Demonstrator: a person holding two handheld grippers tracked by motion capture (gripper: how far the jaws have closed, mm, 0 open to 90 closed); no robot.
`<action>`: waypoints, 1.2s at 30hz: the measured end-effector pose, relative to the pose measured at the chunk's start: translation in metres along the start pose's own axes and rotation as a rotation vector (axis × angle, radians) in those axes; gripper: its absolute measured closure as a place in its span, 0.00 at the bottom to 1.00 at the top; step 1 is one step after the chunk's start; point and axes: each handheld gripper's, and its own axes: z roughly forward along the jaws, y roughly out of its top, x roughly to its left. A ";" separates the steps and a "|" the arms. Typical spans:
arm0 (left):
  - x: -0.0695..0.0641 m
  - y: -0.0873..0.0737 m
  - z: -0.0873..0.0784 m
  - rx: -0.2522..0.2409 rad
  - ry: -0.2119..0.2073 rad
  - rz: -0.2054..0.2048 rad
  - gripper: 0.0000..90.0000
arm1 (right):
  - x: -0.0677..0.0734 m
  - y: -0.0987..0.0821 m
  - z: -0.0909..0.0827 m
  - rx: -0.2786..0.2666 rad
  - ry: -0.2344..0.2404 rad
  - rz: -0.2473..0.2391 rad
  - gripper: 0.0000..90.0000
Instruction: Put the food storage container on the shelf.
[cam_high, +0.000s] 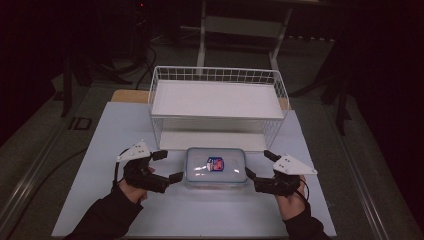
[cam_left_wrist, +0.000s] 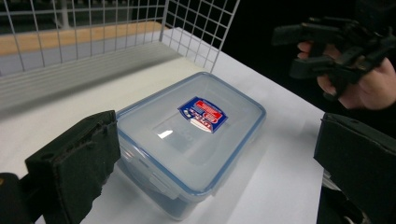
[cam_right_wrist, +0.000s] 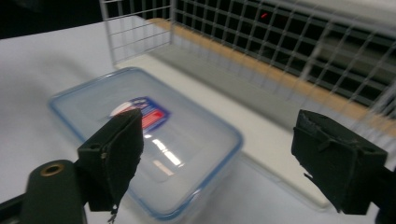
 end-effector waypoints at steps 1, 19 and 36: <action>0.001 0.001 0.001 0.003 0.002 -0.007 0.00 | 0.000 0.000 0.000 0.009 0.017 0.011 0.21; 0.036 -0.010 0.047 0.172 0.088 -0.210 0.00 | 0.000 -0.005 0.001 -0.002 0.087 0.056 0.13; 0.070 -0.027 0.074 0.292 -0.062 -0.595 0.09 | 0.006 -0.010 0.009 0.027 0.072 0.078 0.11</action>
